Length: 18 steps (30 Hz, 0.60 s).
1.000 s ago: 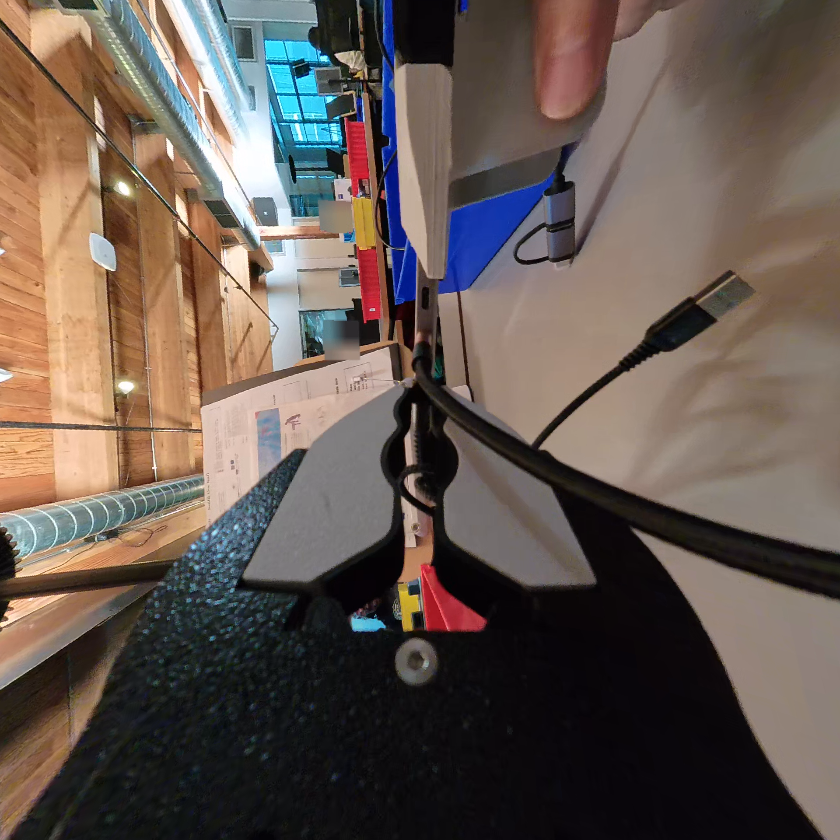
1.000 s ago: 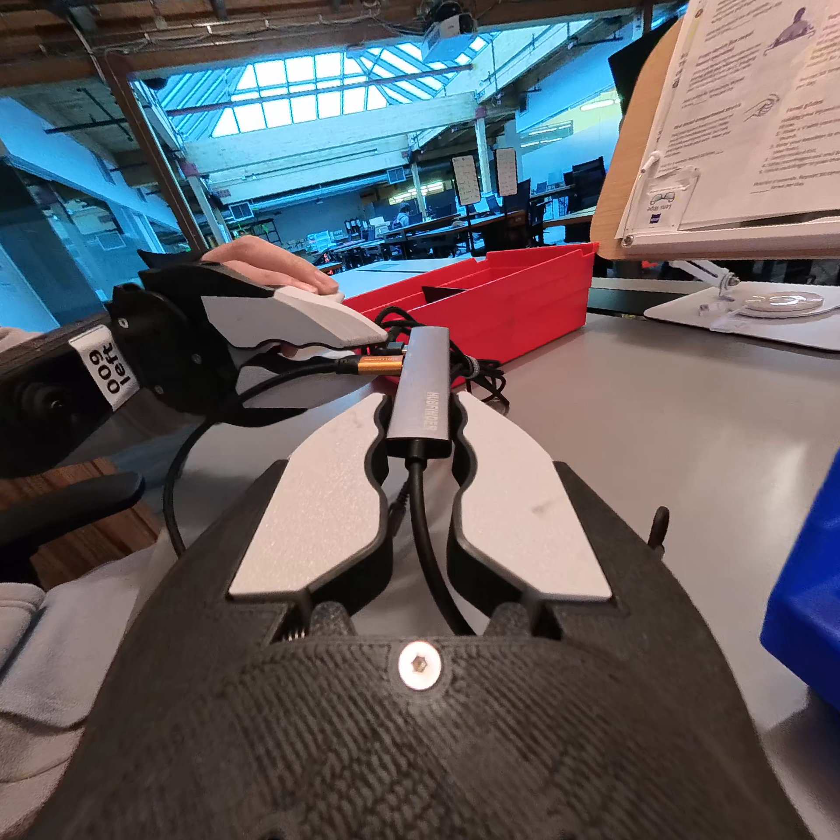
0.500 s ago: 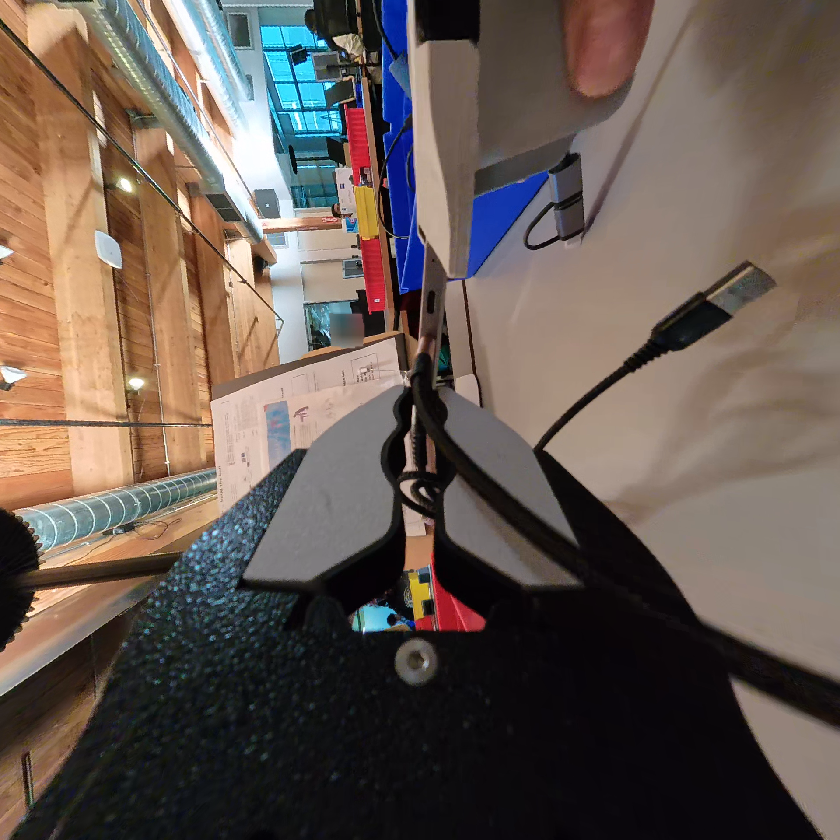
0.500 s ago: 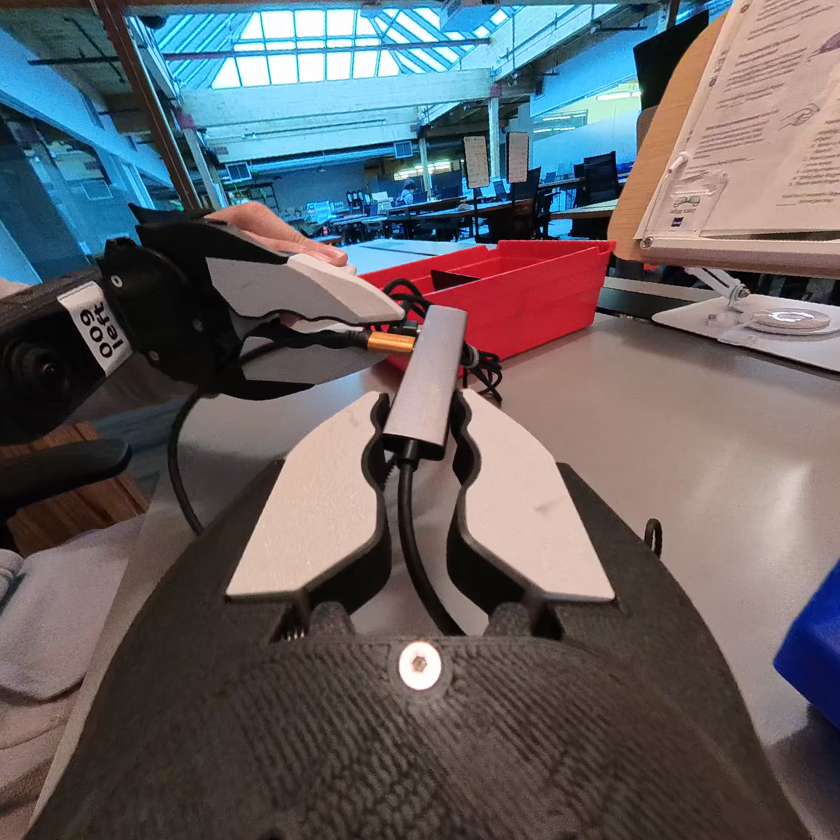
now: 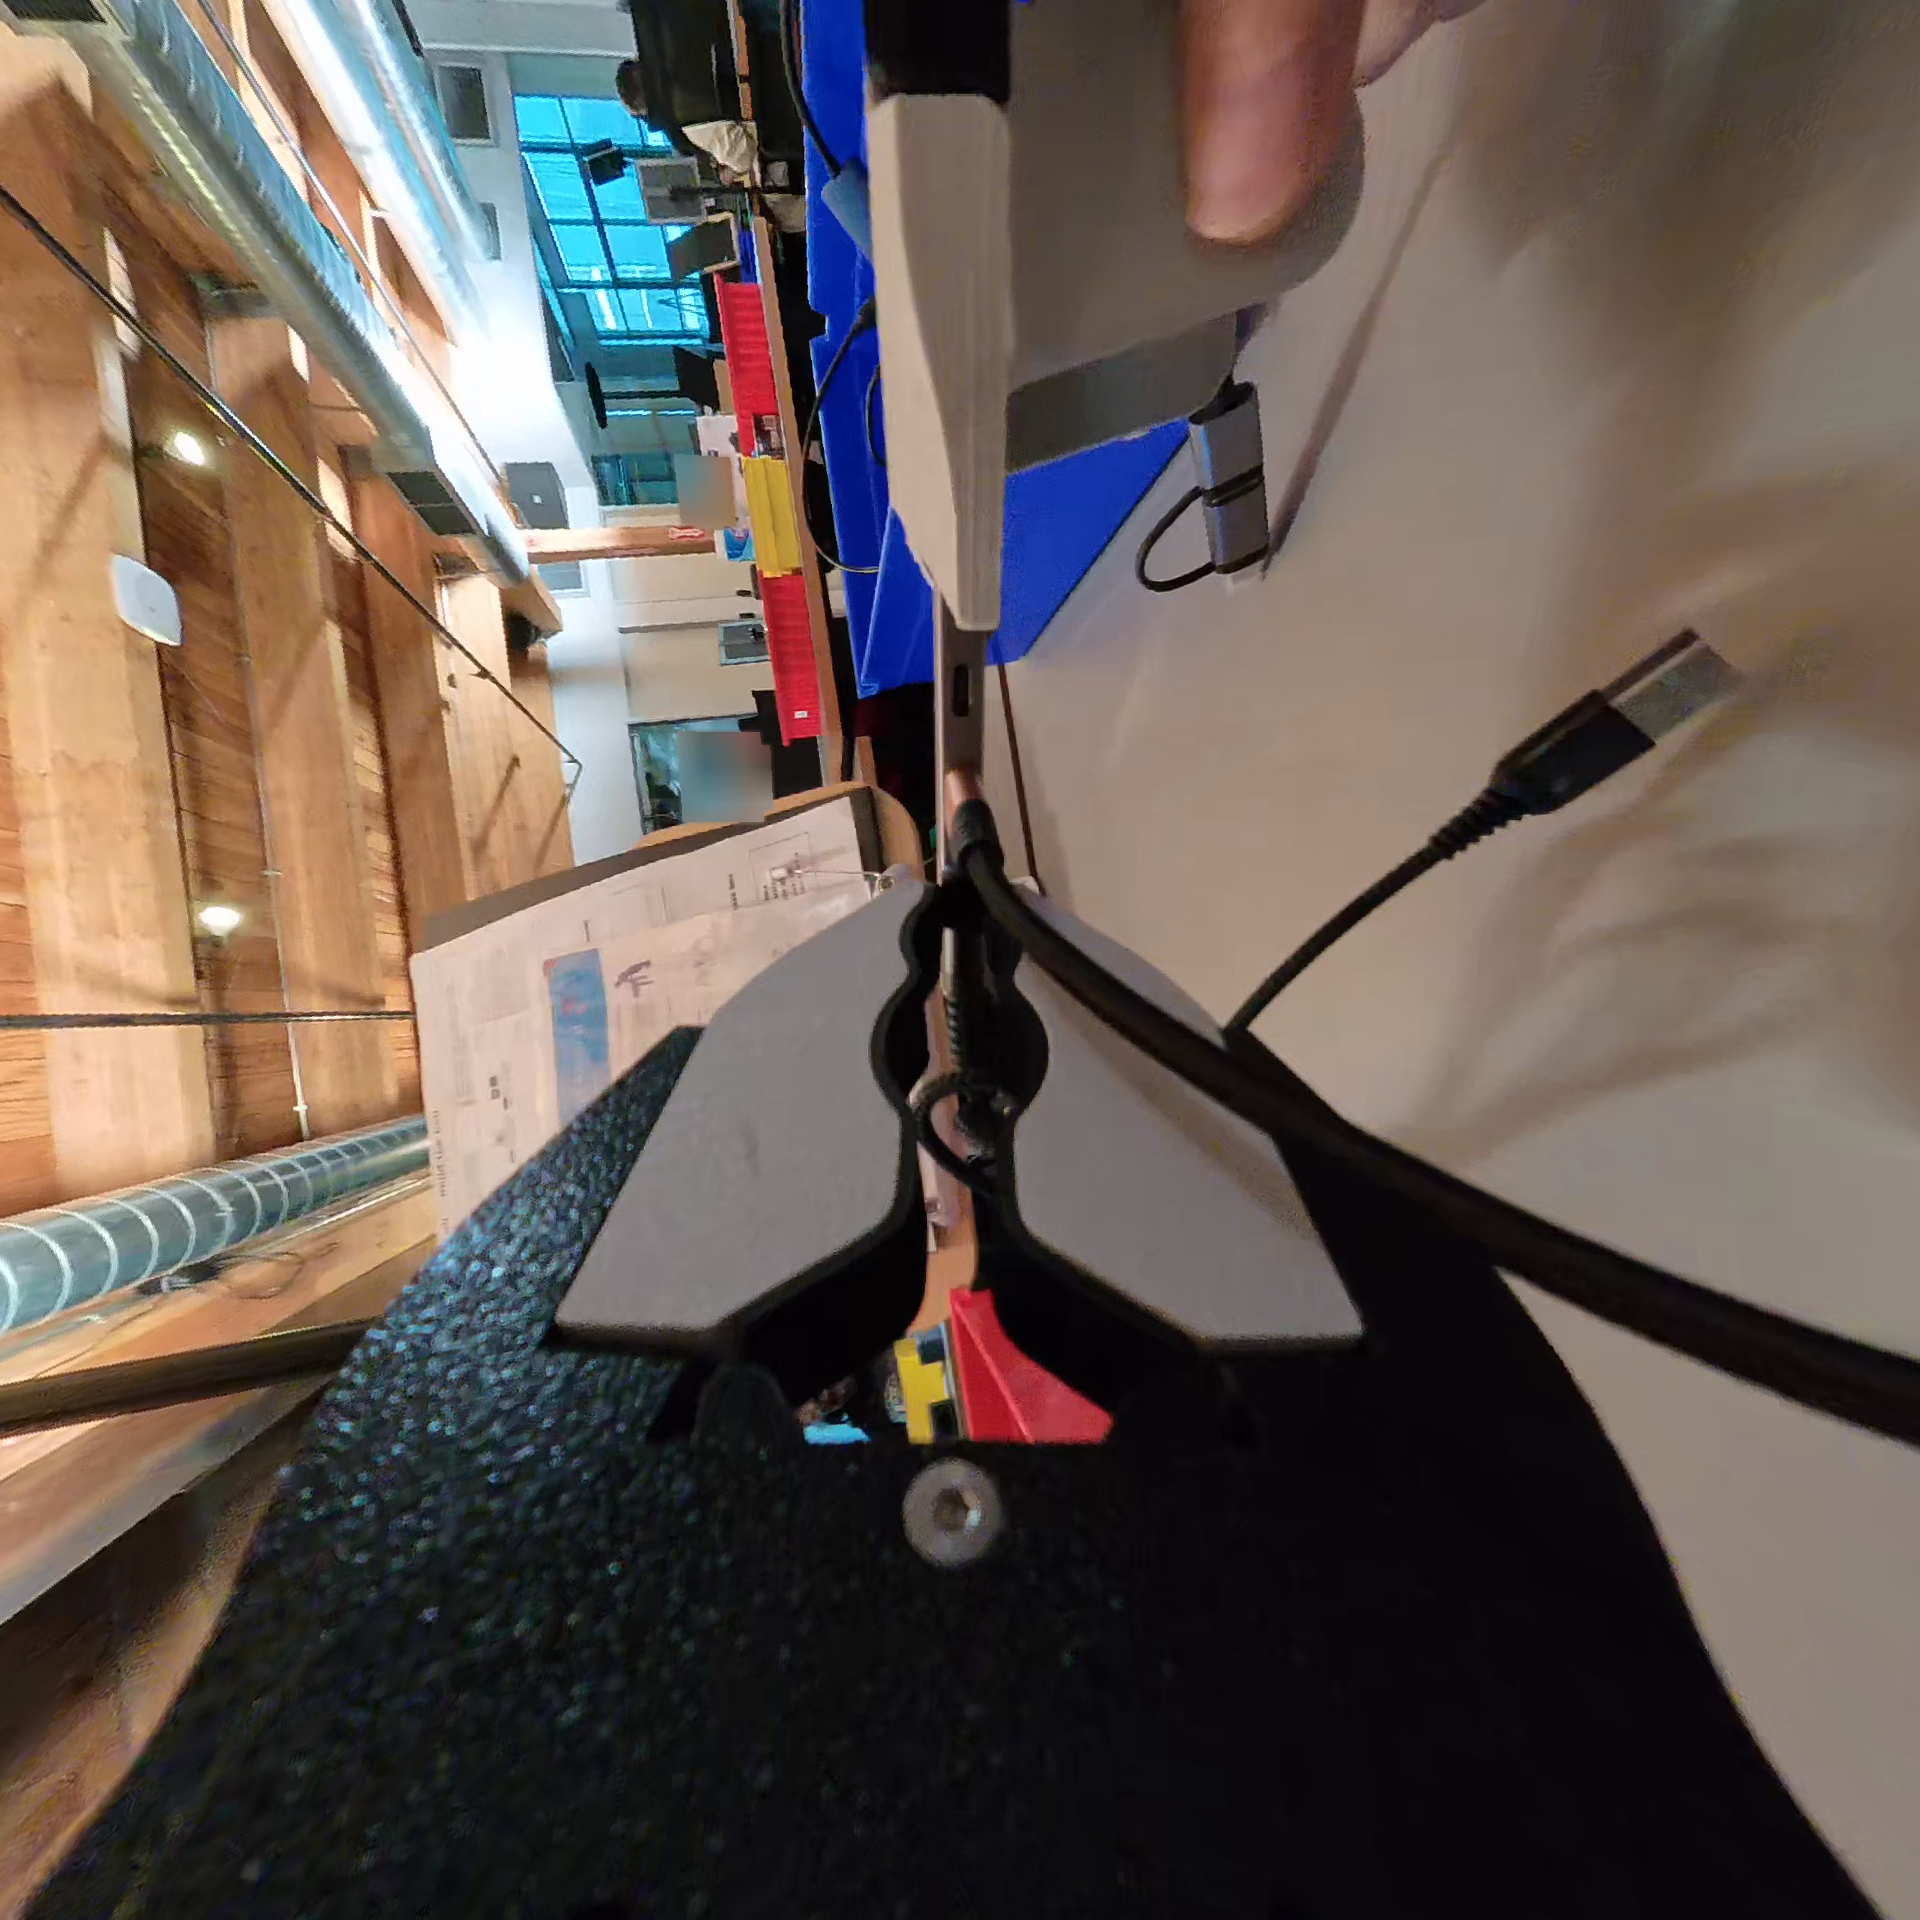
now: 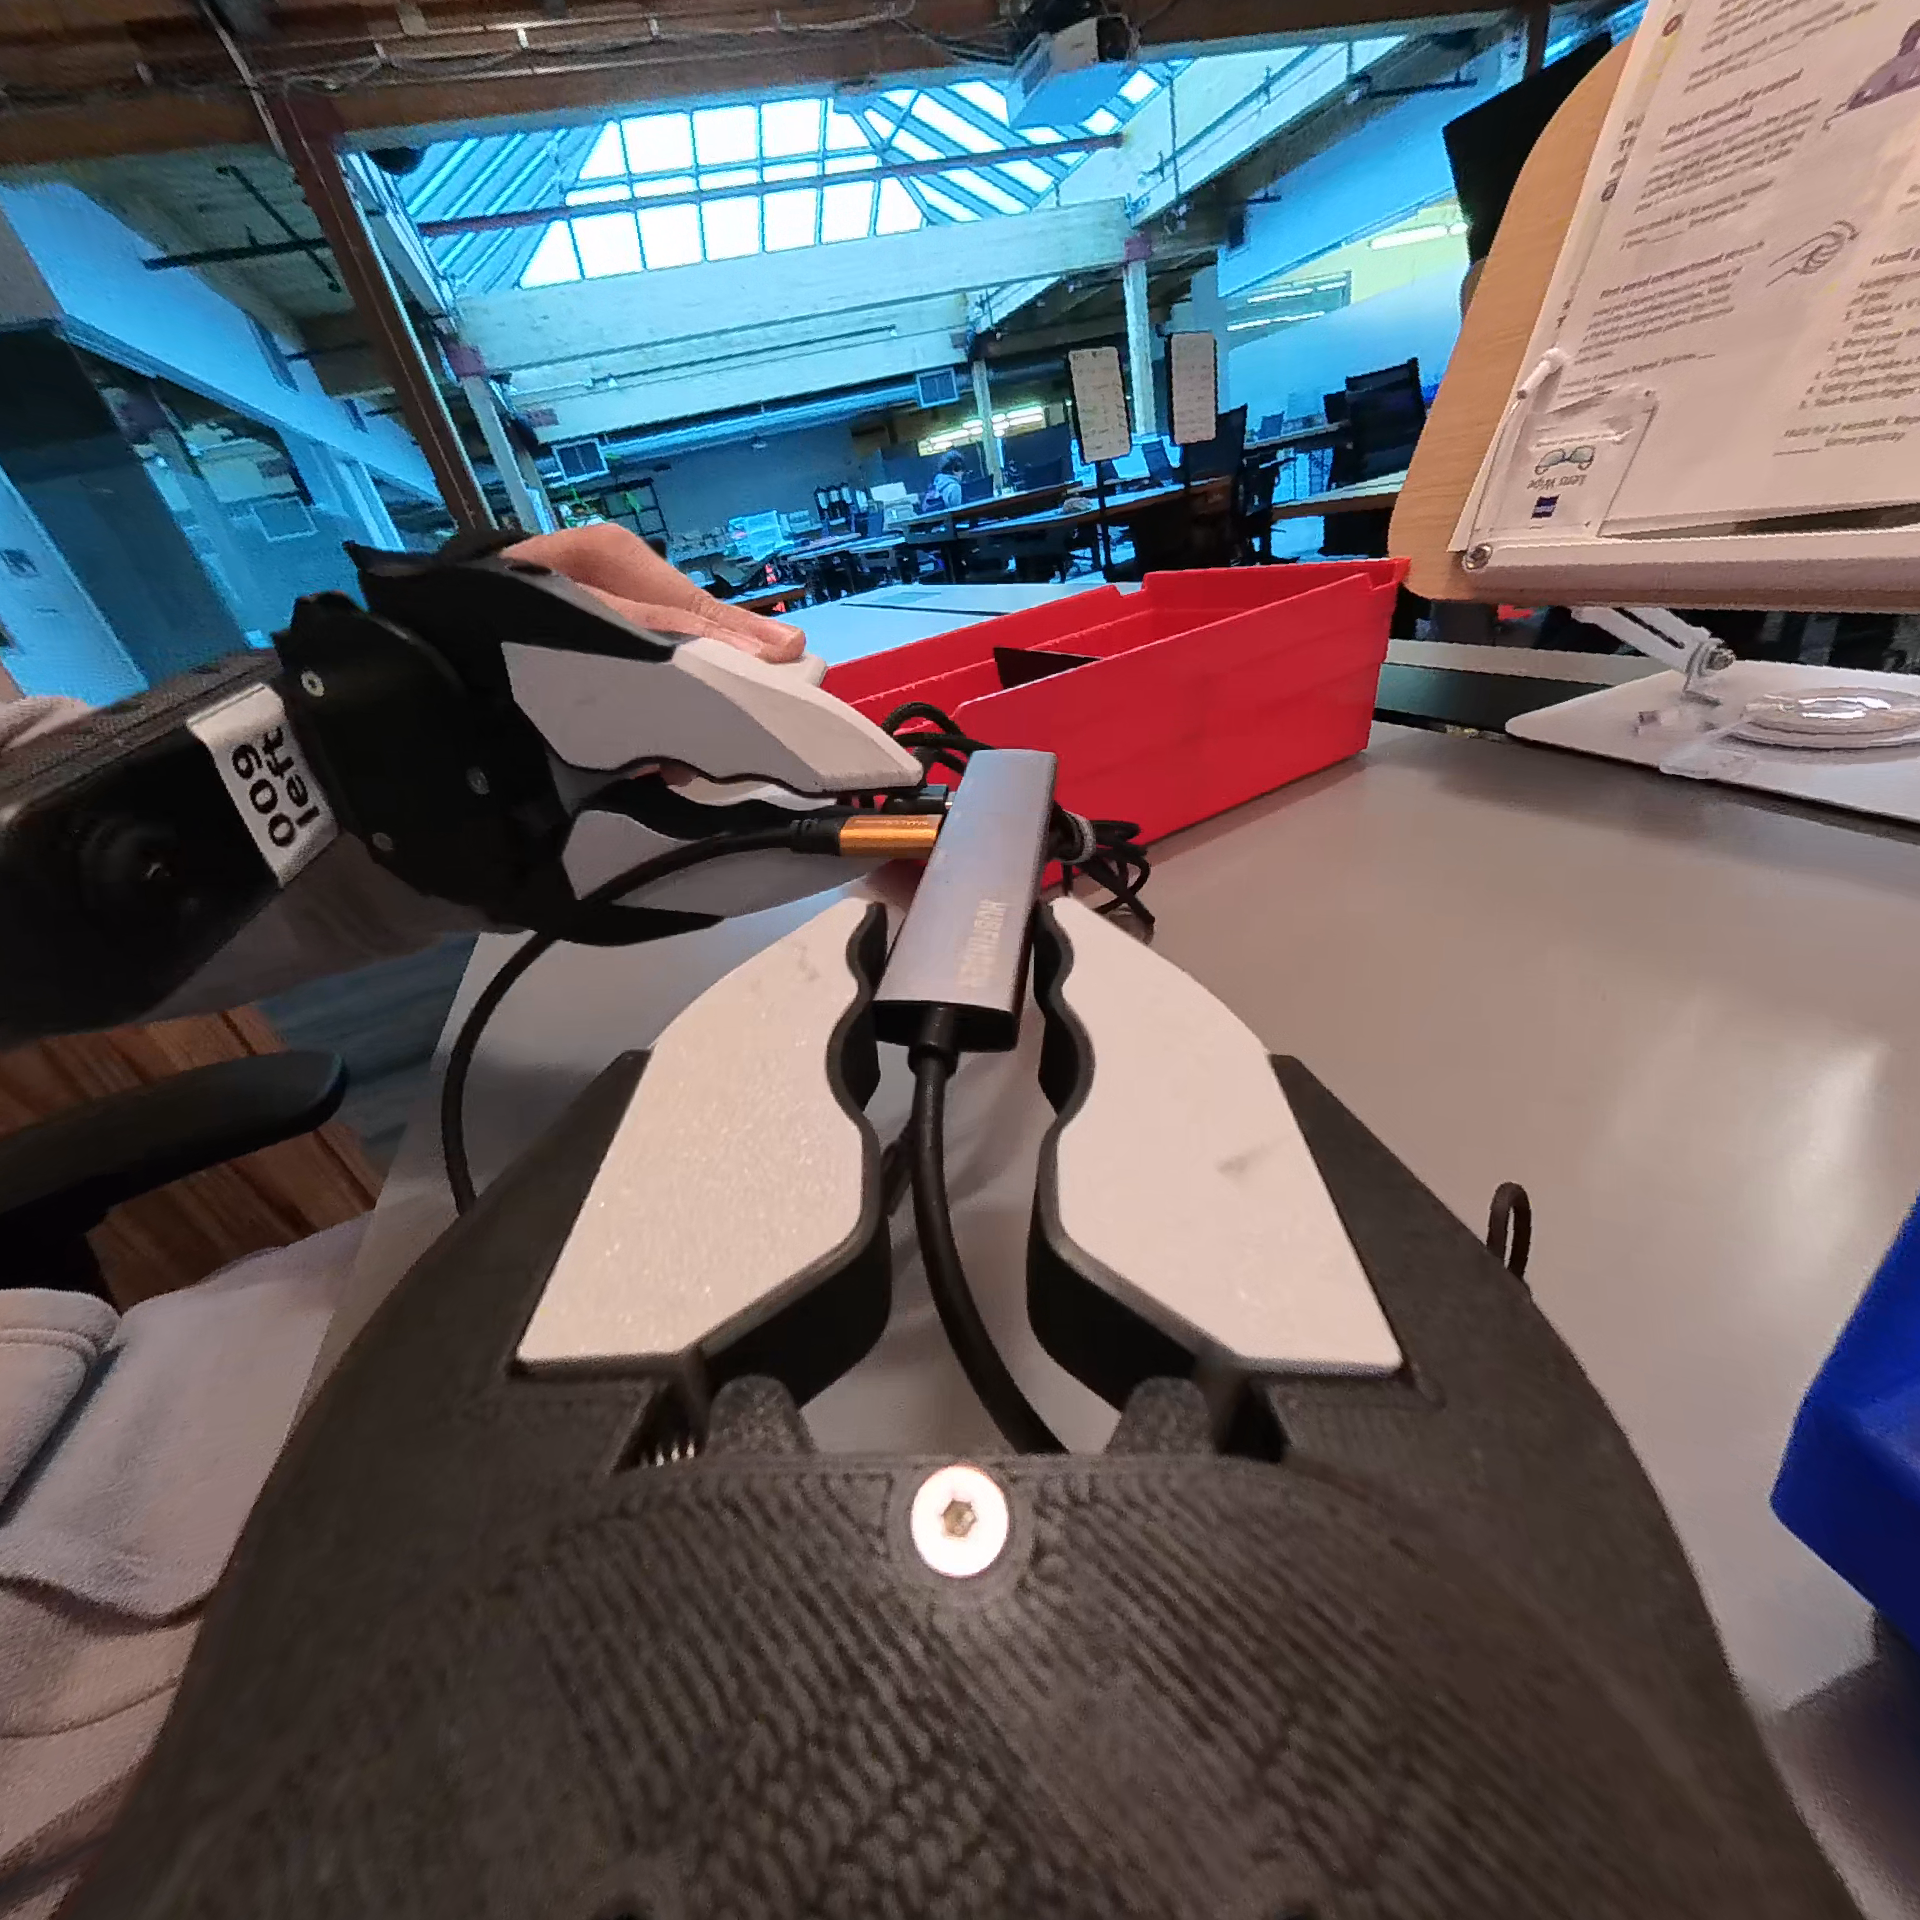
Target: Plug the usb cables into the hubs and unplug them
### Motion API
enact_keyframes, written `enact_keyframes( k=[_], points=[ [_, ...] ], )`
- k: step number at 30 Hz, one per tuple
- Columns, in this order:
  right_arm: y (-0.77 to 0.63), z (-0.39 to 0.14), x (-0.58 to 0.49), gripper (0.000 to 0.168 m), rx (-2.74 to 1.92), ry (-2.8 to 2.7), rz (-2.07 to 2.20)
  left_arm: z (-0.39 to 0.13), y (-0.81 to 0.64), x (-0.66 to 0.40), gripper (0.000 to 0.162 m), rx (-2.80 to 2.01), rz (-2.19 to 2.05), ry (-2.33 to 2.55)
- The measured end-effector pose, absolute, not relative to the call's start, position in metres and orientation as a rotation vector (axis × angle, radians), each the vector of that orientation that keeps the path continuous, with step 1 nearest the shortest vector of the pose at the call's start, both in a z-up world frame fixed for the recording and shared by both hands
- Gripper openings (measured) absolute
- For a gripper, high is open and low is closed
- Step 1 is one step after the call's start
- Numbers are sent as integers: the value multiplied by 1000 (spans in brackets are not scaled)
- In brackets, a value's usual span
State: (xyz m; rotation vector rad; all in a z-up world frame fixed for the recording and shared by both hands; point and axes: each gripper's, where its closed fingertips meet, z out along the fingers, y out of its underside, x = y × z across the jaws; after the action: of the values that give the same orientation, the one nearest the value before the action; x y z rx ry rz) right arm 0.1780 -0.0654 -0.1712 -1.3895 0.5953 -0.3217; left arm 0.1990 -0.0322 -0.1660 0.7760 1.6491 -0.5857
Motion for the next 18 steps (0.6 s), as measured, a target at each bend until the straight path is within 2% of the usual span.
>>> enact_keyframes(
  k=[18],
  points=[
    [-71, -170, 191, 25, -1363, 668, -497, -166, -36, 206, 7, 682, -547, 1679]
  ],
)
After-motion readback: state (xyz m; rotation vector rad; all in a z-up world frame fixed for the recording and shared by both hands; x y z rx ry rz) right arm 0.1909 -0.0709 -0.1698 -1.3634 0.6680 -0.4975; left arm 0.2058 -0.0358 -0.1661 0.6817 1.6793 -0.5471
